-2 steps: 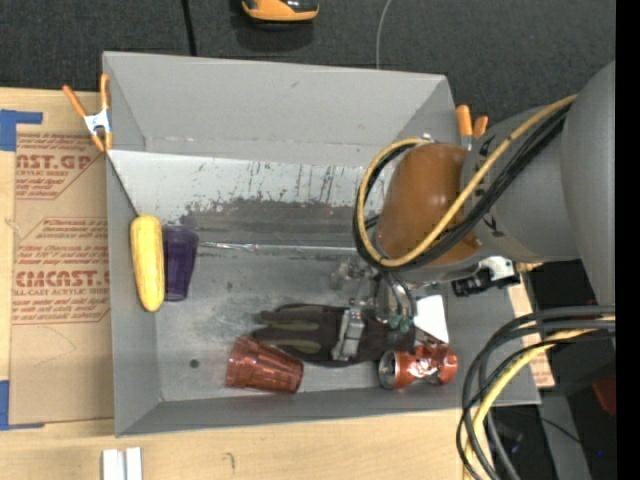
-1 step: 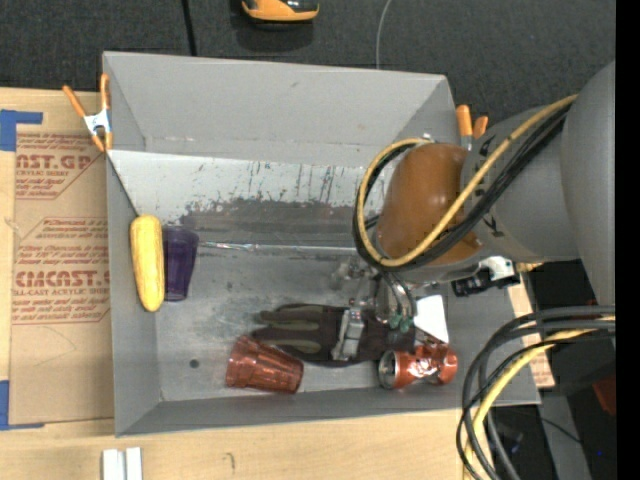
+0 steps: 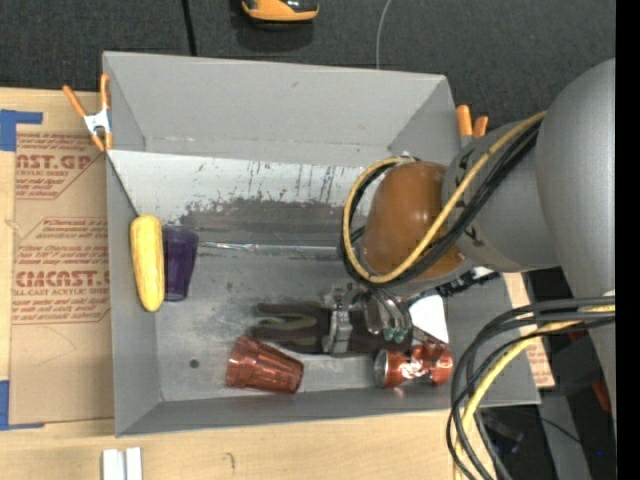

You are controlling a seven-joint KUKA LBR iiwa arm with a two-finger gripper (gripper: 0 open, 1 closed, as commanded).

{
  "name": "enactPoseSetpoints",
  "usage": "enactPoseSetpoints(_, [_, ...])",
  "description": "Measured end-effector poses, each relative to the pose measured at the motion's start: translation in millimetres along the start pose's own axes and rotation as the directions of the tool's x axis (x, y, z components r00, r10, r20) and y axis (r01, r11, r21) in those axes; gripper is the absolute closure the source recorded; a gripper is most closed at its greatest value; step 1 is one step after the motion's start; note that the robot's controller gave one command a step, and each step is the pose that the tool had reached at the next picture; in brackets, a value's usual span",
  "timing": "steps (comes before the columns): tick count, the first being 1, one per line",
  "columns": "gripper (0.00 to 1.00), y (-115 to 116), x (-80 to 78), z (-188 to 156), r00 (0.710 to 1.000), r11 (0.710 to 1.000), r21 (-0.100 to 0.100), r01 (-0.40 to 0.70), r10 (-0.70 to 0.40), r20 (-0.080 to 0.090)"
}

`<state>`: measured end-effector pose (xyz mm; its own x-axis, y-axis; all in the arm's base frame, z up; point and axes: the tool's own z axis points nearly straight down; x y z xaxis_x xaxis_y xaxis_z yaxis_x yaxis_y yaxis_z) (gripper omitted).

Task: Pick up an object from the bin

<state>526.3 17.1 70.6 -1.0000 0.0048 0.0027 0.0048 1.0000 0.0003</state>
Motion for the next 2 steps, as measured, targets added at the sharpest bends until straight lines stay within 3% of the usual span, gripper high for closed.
enactPoseSetpoints(1, [1.00,0.0,0.0,0.0,1.000,1.000,0.000,0.000,0.000,0.000])
enactPoseSetpoints(2, [1.00,-36.1,30.7,-153.5,1.000,1.000,0.000,-0.029,0.029,0.006])
